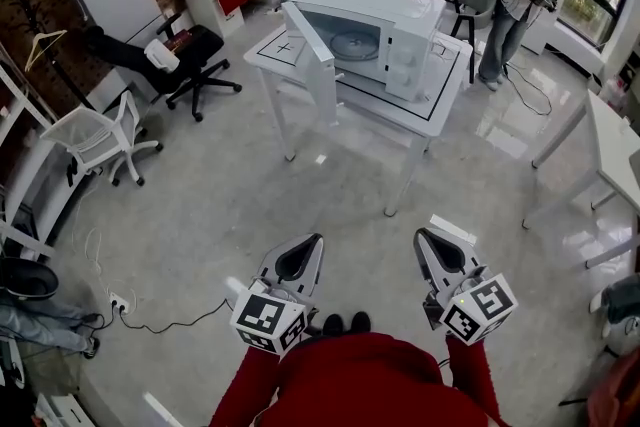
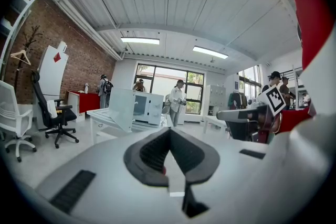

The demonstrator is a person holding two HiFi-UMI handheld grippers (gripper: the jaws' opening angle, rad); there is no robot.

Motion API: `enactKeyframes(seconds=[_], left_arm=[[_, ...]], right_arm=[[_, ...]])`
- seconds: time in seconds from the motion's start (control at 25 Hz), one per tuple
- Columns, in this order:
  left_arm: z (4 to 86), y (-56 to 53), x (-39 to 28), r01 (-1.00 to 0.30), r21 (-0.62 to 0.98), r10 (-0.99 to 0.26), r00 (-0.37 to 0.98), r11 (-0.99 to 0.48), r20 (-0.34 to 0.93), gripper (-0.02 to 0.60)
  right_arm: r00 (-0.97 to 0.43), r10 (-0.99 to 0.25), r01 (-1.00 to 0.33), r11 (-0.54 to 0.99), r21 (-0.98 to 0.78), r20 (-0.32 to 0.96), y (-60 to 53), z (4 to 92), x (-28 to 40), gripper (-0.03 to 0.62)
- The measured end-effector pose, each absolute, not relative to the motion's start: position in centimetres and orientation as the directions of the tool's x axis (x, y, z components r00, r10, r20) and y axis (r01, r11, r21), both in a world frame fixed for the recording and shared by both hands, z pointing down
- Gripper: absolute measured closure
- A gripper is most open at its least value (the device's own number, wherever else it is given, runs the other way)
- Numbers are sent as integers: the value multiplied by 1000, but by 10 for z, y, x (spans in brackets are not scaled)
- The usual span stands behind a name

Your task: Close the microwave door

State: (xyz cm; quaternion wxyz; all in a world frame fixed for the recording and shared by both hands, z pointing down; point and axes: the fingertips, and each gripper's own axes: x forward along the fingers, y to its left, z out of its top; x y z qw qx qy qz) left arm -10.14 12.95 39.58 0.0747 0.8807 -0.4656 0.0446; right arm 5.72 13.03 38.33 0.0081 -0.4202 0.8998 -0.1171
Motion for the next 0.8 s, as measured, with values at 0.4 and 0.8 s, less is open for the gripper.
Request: enactKeyframes(seconds=[0.4,0.8], left_arm=[[393,118,-83,-836,62,-823,548,-546,146,571],[369,101,-76,-861,-7,-856,505,-508,111,571]], right_arm=[[-650,-757,-751,625,-213,70,121,383,77,580],[-664,-745,-736,640,-218,54,113,380,90,579]])
